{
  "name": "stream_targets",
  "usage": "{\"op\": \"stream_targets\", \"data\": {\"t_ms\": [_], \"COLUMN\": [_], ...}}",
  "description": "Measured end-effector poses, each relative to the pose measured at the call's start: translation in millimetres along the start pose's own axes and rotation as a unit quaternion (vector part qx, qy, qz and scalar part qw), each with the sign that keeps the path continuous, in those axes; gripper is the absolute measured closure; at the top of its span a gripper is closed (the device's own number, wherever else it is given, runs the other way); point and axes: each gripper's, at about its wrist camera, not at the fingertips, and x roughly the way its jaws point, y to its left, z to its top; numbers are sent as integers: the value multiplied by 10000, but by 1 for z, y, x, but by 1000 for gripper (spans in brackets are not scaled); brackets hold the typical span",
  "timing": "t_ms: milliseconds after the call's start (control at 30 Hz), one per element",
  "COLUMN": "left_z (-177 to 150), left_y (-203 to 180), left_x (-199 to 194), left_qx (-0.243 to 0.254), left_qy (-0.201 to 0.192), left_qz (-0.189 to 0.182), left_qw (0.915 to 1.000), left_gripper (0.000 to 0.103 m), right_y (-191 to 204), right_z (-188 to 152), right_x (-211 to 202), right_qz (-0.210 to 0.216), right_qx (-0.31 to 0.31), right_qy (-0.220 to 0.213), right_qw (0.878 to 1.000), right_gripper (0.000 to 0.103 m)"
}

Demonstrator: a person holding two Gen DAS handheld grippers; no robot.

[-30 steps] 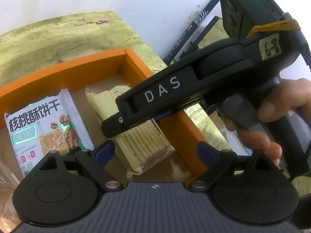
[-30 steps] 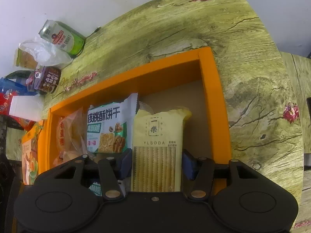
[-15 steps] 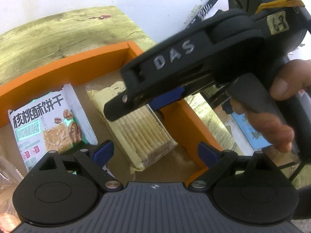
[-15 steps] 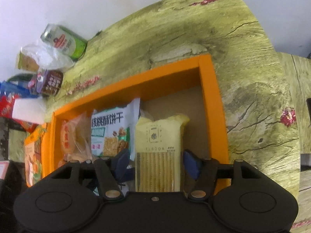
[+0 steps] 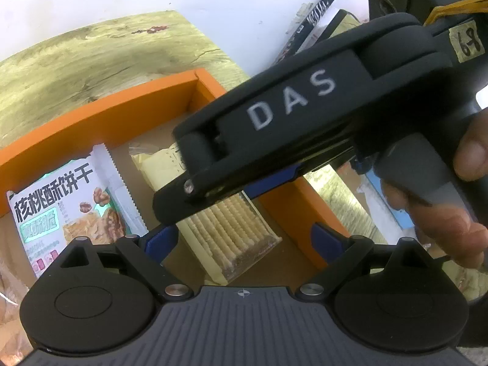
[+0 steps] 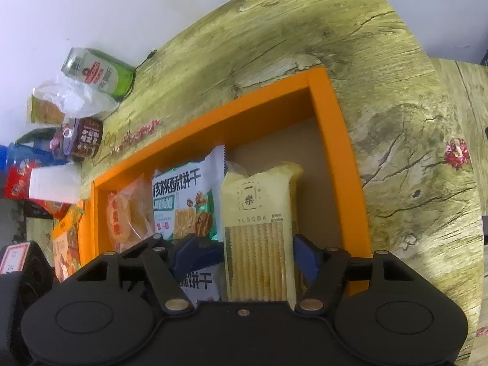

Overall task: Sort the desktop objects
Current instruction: 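Lower the stick pack with both grippers into the tray beside the walnut packs, then open both grippers and release the stick pack in the tray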

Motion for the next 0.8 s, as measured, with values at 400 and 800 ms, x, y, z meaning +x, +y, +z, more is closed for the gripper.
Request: {"op": "stream_targets", "data": {"t_ms": [400,800], "left_z": [4,8], "left_y": [-7,-13], "left_x": [3,7], "left_qx": [47,-4], "left_qy": [26,67], "left_qz": [-64,-161], "left_qw": [10000,9998], "left_gripper": [7,7], "right_y": [2,1], "right_z": [-2,-3], "right_x": [0,0], "right_qz": [-81,-139], "right_qx": [16,73], "right_qy": [24,70], "right_qw": [10000,9999], "right_gripper": [36,36]}}
